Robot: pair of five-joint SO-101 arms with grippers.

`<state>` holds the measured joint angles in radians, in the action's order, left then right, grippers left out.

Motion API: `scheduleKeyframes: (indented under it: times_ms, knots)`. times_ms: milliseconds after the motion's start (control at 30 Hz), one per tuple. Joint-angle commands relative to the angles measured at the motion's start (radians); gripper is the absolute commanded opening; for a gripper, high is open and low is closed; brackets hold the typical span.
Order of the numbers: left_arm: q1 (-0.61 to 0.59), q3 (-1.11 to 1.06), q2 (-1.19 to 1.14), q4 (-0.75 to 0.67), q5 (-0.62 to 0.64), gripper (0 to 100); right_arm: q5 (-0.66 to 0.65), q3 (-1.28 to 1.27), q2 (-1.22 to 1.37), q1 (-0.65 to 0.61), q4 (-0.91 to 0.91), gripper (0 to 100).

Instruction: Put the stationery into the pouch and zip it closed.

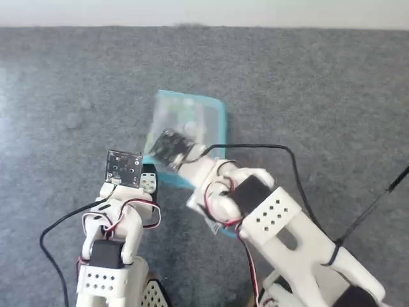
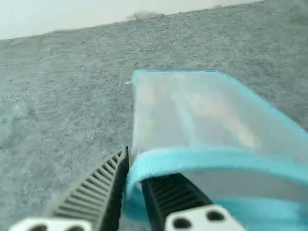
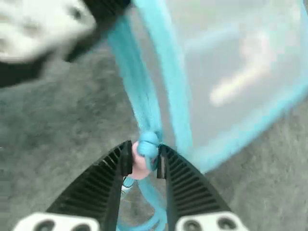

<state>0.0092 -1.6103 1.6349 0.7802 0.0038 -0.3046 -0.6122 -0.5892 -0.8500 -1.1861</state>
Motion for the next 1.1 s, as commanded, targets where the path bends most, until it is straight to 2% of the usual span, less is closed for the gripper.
scheduleKeyframes:
  times_ms: [0, 133, 267, 533, 800, 900, 1067]
  knots:
    - [0.028, 0.013, 0.018, -0.026, -0.014, 1, -0.037, 0.137, -0.013, -0.076, -0.035, 0.8]
    - [0.04, 0.012, 0.018, -0.02, -0.035, 1, -0.038, 0.183, -0.013, -0.099, -0.035, 0.8]
    - [0.115, 0.012, 0.018, 0.012, -0.04, 1, -0.049, 0.175, -0.027, -0.11, -0.008, 0.8]
    - [0.135, 0.012, 0.018, 0.014, -0.037, 1, -0.058, 0.005, -0.223, -0.205, 0.038, 2.0]
    - [-0.046, 0.051, 0.018, -0.006, 0.014, 1, -0.109, -0.006, -0.374, -0.194, -0.148, 34.4]
    - [-0.057, 0.053, 0.018, -0.006, 0.018, 1, -0.107, -0.049, -0.389, -0.119, -0.145, 35.6]
    - [-0.058, 0.054, 0.018, -0.006, 0.017, 1, -0.172, -0.292, -0.394, -0.012, 0.007, 34.6]
